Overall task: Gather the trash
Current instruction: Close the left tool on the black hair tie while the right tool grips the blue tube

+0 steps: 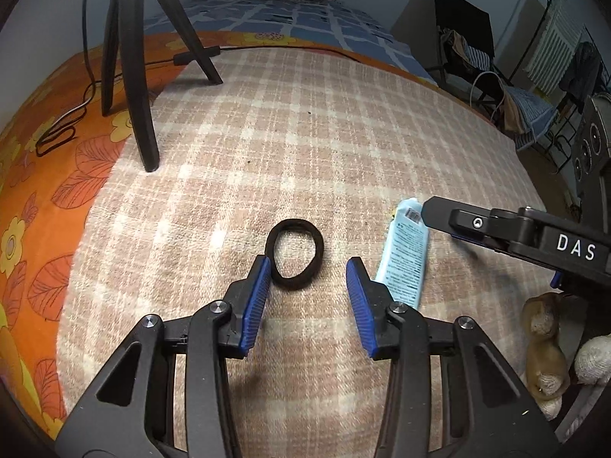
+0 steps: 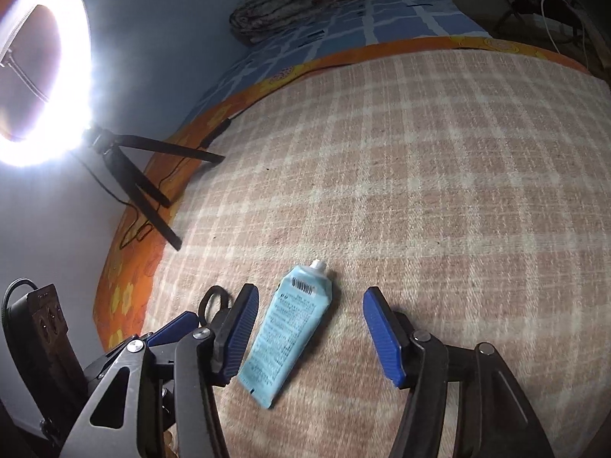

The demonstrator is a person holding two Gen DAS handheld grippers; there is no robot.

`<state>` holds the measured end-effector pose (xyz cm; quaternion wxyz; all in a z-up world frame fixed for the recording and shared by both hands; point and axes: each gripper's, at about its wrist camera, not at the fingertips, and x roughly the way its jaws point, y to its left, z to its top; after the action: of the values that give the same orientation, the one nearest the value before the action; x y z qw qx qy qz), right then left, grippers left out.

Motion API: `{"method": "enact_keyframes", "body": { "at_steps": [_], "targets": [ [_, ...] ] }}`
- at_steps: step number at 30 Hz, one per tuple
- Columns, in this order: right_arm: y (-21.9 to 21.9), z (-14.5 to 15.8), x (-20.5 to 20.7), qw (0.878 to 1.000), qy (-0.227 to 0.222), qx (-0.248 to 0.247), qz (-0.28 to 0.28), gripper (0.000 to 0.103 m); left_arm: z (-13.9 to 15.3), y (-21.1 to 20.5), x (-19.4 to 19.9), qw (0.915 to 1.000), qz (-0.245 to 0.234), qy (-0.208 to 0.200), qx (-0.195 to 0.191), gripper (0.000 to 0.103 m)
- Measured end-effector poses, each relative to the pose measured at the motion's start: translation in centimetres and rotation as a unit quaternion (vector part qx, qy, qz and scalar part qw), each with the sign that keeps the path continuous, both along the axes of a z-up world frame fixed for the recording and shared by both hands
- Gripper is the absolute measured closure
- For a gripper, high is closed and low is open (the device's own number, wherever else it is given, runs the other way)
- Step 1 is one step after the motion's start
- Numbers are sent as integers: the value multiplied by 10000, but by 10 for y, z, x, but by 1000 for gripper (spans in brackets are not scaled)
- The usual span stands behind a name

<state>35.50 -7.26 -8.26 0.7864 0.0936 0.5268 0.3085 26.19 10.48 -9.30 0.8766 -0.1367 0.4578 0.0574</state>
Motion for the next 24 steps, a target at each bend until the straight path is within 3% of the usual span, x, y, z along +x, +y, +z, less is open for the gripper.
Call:
{"method": "enact_keyframes", "body": {
  "at_steps": [6, 11, 14, 16, 18, 21, 24],
  "targets": [
    [13, -10, 4, 9999, -50, -145, -67, 46, -6, 4, 7, 10000, 70, 28, -44, 67],
    [29, -11, -2, 9979, -362, -528, 61, 48, -8, 4, 10, 9998, 46, 36, 169, 89],
    [35, -11, -5, 9958, -537, -729, 113, 50, -8, 11, 8, 9999, 100, 13, 26, 93],
    [37, -11, -7, 9944, -635, -834, 145, 57, -8, 14, 7, 9999, 128, 13, 53, 94],
    [41, -12, -9, 9925, -745, -950, 187, 76, -8, 16, 7, 9999, 145, 4, 63, 95],
    [43, -11, -9, 9924, -812, -906, 197, 83, -7, 15, 5, 9999, 147, -17, 71, 95],
    [42, -8, -11, 9926, -847, -837, 224, 84, -4, 14, 4, 9999, 120, -40, 81, 95]
  ]
}}
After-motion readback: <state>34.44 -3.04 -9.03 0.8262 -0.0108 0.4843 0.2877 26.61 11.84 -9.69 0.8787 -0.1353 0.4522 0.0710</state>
